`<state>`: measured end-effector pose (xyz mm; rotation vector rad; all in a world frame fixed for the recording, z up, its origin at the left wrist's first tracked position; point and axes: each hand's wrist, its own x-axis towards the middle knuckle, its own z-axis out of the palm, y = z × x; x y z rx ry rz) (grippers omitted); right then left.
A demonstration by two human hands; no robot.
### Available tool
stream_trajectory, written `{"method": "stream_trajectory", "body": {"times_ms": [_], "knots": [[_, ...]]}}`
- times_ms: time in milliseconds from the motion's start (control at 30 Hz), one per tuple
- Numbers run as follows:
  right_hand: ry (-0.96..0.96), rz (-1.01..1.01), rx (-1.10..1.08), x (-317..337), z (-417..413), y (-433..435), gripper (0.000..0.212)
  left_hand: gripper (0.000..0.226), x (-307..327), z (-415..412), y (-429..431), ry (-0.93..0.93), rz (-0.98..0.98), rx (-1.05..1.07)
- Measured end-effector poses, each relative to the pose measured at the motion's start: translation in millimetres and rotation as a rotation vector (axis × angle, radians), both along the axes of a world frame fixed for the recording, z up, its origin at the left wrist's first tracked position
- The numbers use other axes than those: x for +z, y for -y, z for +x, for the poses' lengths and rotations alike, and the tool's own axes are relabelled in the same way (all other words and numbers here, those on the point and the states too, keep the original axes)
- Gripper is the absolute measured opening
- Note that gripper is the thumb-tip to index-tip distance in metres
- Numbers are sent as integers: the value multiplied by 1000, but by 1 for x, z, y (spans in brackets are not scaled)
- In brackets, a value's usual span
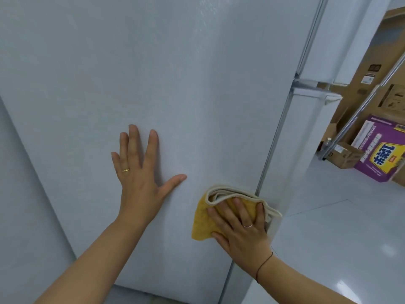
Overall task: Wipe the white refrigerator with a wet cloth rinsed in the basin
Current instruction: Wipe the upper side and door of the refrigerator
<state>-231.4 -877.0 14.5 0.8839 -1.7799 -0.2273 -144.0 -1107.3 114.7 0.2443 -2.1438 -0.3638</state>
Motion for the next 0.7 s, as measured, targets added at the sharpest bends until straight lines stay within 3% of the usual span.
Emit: {"method": "stream_trajectory", "body": {"times_ms": [233, 333, 433, 700], "knots": [[-27, 149, 9, -63, -1, -6, 69, 94, -55, 6, -1, 50, 10, 57], [-19, 248, 11, -85, -1, -10, 58, 91, -79, 11, 4, 82, 31, 106], [1, 324, 25, -78, 2, -12, 64, 85, -101, 18, 10, 128, 56, 152], [76, -133, 185, 79, 26, 92, 70, 79, -116, 32, 46, 175, 88, 239]]}}
